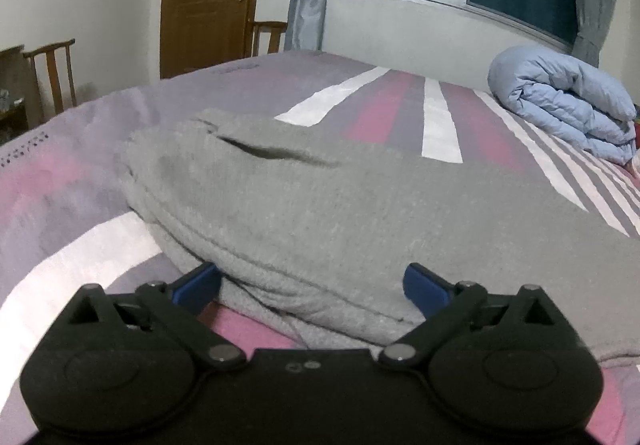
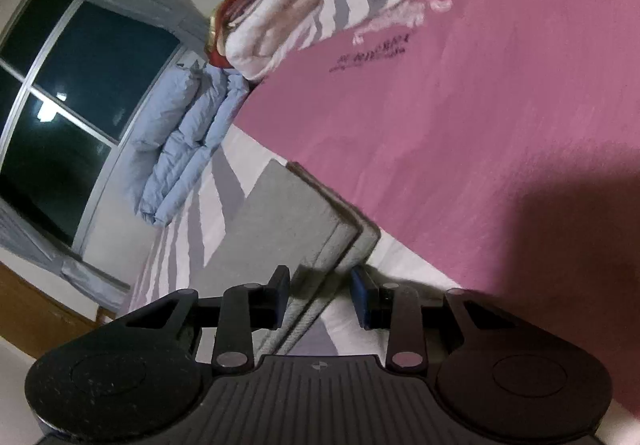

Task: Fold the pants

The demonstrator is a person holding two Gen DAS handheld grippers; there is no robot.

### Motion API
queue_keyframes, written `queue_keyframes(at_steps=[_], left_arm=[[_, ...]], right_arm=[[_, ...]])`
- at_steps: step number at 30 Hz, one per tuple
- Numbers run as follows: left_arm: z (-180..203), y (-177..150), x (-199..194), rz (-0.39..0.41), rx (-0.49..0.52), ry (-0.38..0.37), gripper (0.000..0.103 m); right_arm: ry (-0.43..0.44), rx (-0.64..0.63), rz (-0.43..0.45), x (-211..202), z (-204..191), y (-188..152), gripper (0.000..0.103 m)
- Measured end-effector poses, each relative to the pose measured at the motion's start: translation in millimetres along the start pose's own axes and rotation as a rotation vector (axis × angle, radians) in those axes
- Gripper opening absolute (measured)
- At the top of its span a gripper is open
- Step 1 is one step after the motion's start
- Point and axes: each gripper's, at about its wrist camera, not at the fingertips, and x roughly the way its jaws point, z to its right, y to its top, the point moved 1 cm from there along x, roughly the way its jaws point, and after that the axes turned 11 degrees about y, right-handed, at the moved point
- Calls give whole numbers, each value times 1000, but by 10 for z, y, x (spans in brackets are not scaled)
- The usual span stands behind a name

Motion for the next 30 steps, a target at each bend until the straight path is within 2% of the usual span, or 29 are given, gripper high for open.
queue_keyframes(at_steps=[5, 7, 9, 11, 14, 17, 18, 19, 20, 23, 27, 30], left_arm=[[17, -53, 34, -8, 8, 2, 97], [20, -54, 46, -11, 7, 2, 97], [13, -59, 39, -11, 6, 2, 97], [10, -61, 38, -11, 3, 0, 97], [-2, -60, 34, -13, -5, -6, 97], [-12, -58, 29, -15, -9, -11, 97], [-18, -55, 24, -14, -11, -13, 97], [-22, -51, 17, -14, -15, -14, 97], [-34, -46, 4, -12, -21, -16, 96], [-124, -12, -80, 23, -51, -2, 95], [-405, 68, -143, 50, -150, 24, 95], [-658, 165, -95, 69, -117, 83, 95]], right_arm=[[1, 37, 10, 84, 59, 42, 34], [-16, 3, 14, 139, 98, 29, 19], [-26, 18, 14, 167, 95, 47, 19], [-44, -43, 13, 154, -30, 27, 19], [-57, -48, 10, 188, -19, -12, 19], [-54, -32, 2, 229, -39, 2, 25], [-62, -57, -12, 236, -72, -1, 24], [-72, -75, -19, 261, -102, 8, 18], [-76, -92, -18, 268, -138, 14, 17], [-64, -147, 7, 276, -345, 16, 16], [17, -234, 16, 356, -846, -81, 15], [90, -314, -18, 537, -1368, -291, 15]])
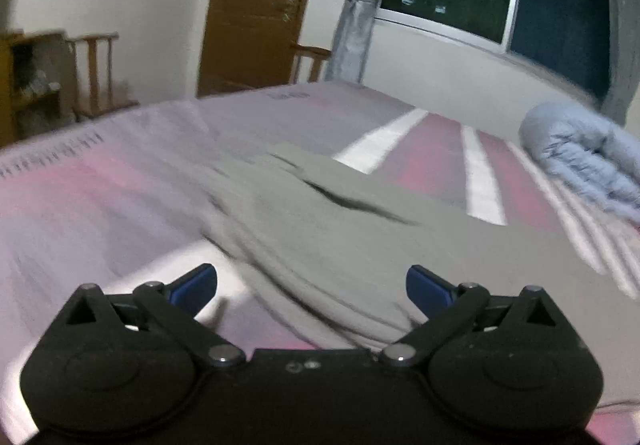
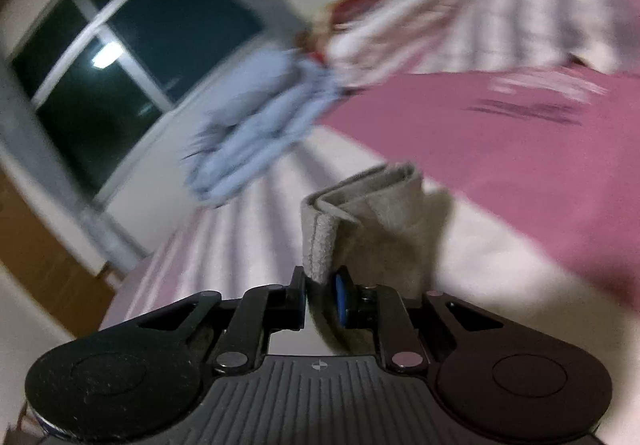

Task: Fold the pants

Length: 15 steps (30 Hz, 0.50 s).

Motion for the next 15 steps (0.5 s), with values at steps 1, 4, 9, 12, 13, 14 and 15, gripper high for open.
queue_keyframes(at_steps=[1, 4, 9, 12, 13, 14, 15], left_arm=[[-88, 46, 40, 8, 19, 26, 95], [-438, 224, 203, -32, 7, 66, 95], [-903, 375, 213, -30, 2, 74, 95], [-1093, 341, 178, -32, -12, 68, 95], [-1140, 315, 178, -37, -21, 69, 95], [-1172, 285, 183, -41, -27, 71, 95], [-1213, 251, 187, -47, -33, 70, 95]], right_arm=[[28, -20, -9, 92, -195, -46, 15], [116, -53, -51, 409, -755, -277, 15], [250, -104, -161, 967, -1582, -937, 15], [318, -130, -275, 1244, -1976, -1553, 15], [344, -155, -342, 1340, -2096, -1830, 15], [357, -182, -411, 1434, -2192, -2066, 15], [348, -207, -473, 1505, -2249, -2291, 15]])
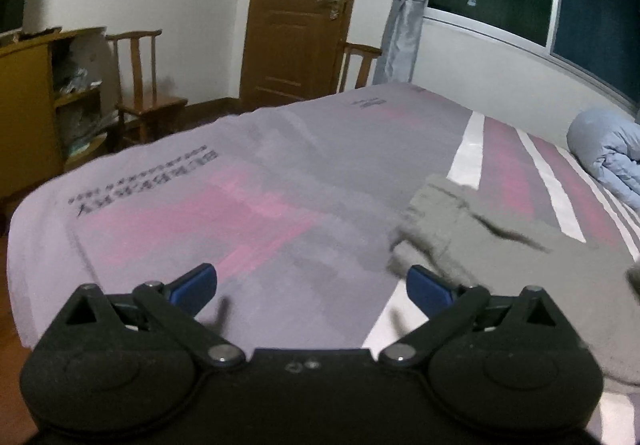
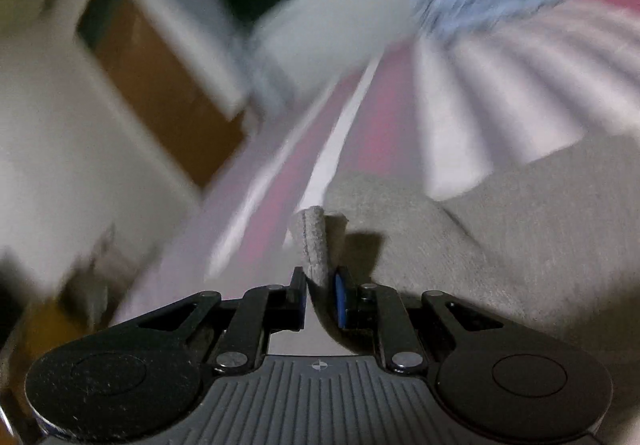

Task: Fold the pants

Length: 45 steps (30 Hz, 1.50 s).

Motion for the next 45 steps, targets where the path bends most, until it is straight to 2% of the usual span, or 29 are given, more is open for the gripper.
queue_keyframes(at_steps=[1, 2, 4, 6, 8, 10, 12, 14, 15, 16, 18, 20, 22, 24, 27, 29, 31, 33, 34, 36, 37, 39, 41, 45], left_arm=[[-25, -38, 18, -13, -5, -2, 95], [-48, -73, 33, -26, -9, -3, 95], [-98, -140, 72, -41, -9, -8, 95], [-121, -175, 88, -41, -3, -11, 95], [-130, -175, 124, -44, -4, -12, 95], [-118, -159, 134, -42, -10, -16, 95], [-111, -145, 134, -41, -19, -24, 95], [-98, -129, 132, -40, -22, -32, 95], [-87, -121, 124, -39, -19, -32, 95], [-77, -123, 122, -40, -17, -33, 95], [-49, -111, 106, -42, -20, -41, 95], [-1, -98, 92, -39, -12, -44, 95], [65, -87, 78, -36, -1, -46, 95], [134, -84, 81, -37, 18, -45, 95], [224, -85, 121, -56, 44, -37, 95], [266, -90, 124, -60, 55, -37, 95], [295, -97, 116, -60, 64, -40, 95], [306, -112, 115, -60, 69, -41, 95], [311, -116, 117, -62, 70, -39, 95], [311, -127, 120, -66, 68, -38, 95], [321, -131, 123, -69, 68, -39, 95], [333, -141, 127, -72, 75, -38, 95], [352, -153, 127, -74, 82, -38, 95], [362, -142, 85, -73, 83, -44, 95]], right_arm=[[-31, -1, -50, 156, -7, -154, 17], [-61, 4, -58, 227, 1, -263, 18], [-59, 20, -19, 214, 38, -358, 19], [-53, 8, -27, 185, 22, -371, 19], [-38, -26, -39, 95, -21, -360, 28], [3, -79, -65, 41, -98, -340, 55], [39, -153, -78, -22, -210, -380, 55], [48, -168, -42, -77, -256, -387, 55], [31, -151, -20, -83, -219, -345, 49], [-4, -129, 11, -94, -168, -307, 33], [-86, -75, 43, -45, -32, -230, 11], [-154, -35, 45, 44, 98, -199, 10], [-134, -7, 12, 159, 164, -229, 10], [-67, -22, -52, 275, 112, -325, 9], [-66, -101, -83, 301, -28, -414, 5], [-53, -77, -45, 233, 15, -373, 5], [-113, -93, 16, 149, 18, -355, 5], [-127, -69, 30, 158, 55, -348, 6], [-114, -58, -11, 225, 78, -364, 5], [-31, -60, -115, 351, 50, -430, 5], [-37, -98, -120, 346, 2, -420, 5], [-3, -87, -136, 341, 21, -362, 5], [-4, -100, -118, 273, 28, -312, 5], [-91, -148, 17, -90, 45, -217, 5]])
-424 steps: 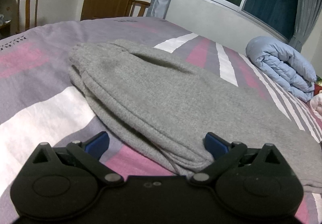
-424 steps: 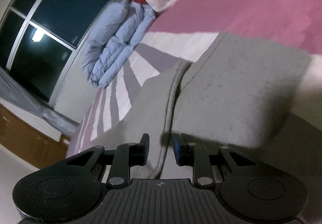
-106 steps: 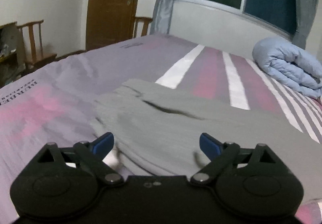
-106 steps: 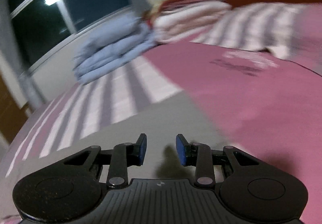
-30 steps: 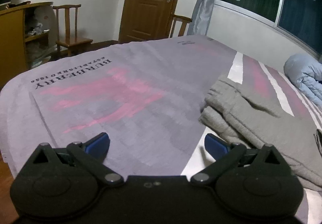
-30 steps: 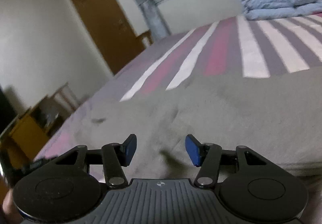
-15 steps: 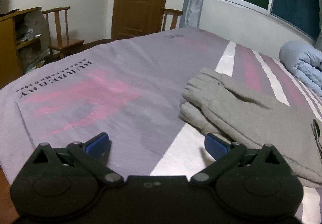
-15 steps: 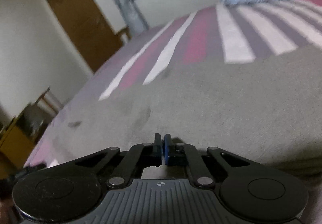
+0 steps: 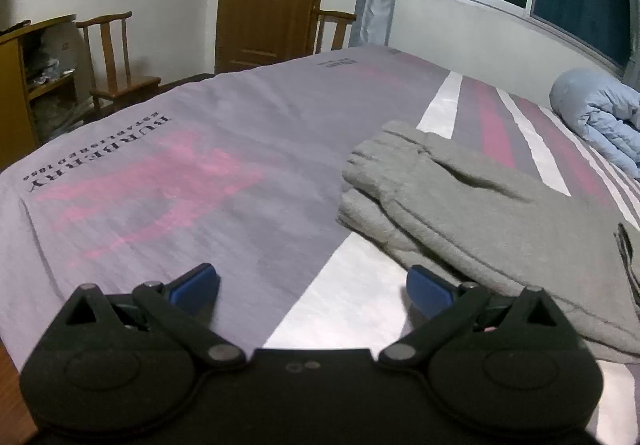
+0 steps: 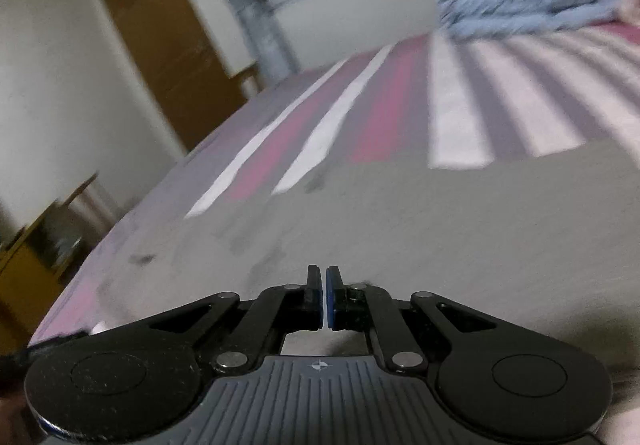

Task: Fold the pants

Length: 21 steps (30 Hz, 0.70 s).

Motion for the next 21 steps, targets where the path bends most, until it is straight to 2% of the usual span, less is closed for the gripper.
queue_keyframes(at_steps=[6, 8, 9, 11, 15, 18, 21], left_arm=[[160, 47, -128, 30, -15, -44, 96], [294, 51, -142, 34, 1, -60, 96], [359, 50, -139, 30, 8, -69, 96], [472, 42, -144, 27, 23, -84, 96], [590, 40, -173, 39, 63, -85, 96], [584, 53, -138, 27, 64, -67, 96], [595, 99, -85, 25, 62, -45, 96]], right_arm=[[-195, -31, 140, -733, 335, 8, 5], [-284, -35, 108, -842, 486, -18, 5], [-330, -27, 45, -805, 601, -69, 5], [-313, 16, -40, -770, 805, -113, 5], [-287, -2, 53, -851, 834, 179, 5], [-310, -9, 64, -693, 961, 505, 5], [-345, 34, -50, -337, 1232, 640, 5]])
